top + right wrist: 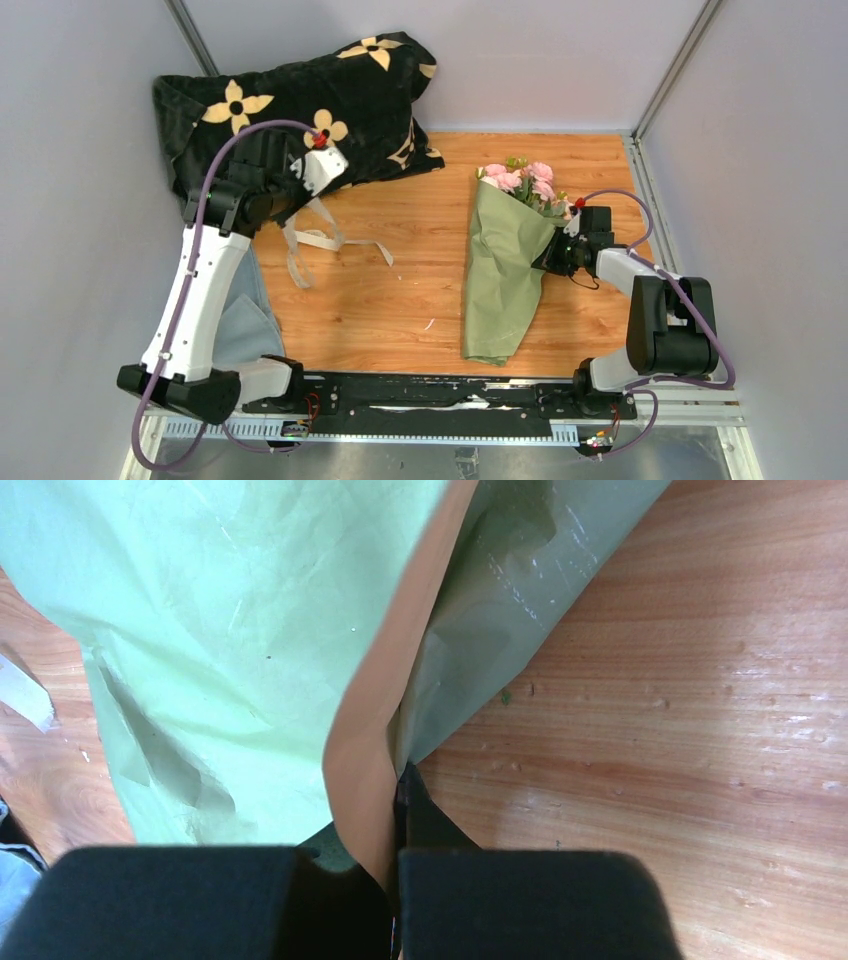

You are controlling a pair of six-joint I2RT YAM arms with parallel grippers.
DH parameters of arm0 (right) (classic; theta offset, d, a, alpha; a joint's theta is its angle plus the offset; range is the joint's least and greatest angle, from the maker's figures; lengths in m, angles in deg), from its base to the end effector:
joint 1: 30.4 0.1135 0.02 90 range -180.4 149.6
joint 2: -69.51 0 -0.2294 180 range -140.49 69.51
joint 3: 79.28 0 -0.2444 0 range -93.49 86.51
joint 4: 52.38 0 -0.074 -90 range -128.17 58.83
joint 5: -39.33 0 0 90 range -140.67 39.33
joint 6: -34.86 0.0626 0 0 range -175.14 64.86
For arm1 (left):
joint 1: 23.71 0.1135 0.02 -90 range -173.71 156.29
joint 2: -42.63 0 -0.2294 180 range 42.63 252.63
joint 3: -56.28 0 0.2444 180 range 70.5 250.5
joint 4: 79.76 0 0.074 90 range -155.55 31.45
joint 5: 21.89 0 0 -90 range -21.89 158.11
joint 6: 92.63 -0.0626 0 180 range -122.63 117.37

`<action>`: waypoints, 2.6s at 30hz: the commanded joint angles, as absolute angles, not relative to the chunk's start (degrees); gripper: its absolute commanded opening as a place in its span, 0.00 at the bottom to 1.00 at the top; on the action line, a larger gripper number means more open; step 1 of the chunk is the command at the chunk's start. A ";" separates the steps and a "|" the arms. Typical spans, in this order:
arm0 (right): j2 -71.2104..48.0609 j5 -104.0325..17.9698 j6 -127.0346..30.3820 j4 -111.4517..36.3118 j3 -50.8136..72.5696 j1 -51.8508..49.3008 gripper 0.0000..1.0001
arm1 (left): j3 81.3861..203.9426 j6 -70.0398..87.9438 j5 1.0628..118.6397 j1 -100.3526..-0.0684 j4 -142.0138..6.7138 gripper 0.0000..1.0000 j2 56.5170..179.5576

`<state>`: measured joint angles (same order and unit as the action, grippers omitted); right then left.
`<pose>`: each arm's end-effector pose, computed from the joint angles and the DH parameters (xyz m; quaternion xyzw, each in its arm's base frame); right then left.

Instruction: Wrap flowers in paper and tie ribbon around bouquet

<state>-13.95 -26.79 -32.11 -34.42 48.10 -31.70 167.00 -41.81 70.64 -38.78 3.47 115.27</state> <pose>0.2907 0.0188 0.1174 0.1218 0.9106 0.2551 0.3016 0.2327 -0.0598 0.3864 0.4139 0.8264 0.0996 0.3687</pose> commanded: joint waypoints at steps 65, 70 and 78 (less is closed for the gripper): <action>-20.59 -18.93 -21.55 -31.66 35.14 -30.65 0.00 | 165.93 -58.66 40.38 -101.40 -13.01 0.00 159.77; -21.28 -12.60 -18.51 -30.56 32.15 -28.21 0.00 | 166.86 -60.43 48.49 -102.02 -17.96 0.00 162.44; -21.92 -9.87 -19.10 -24.51 24.88 -27.14 0.00 | 161.21 -70.79 70.82 -102.55 -38.35 0.00 161.67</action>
<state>-20.95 -12.65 -19.11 -29.35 29.28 -28.31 162.61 -64.78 56.39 -102.23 -25.23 162.86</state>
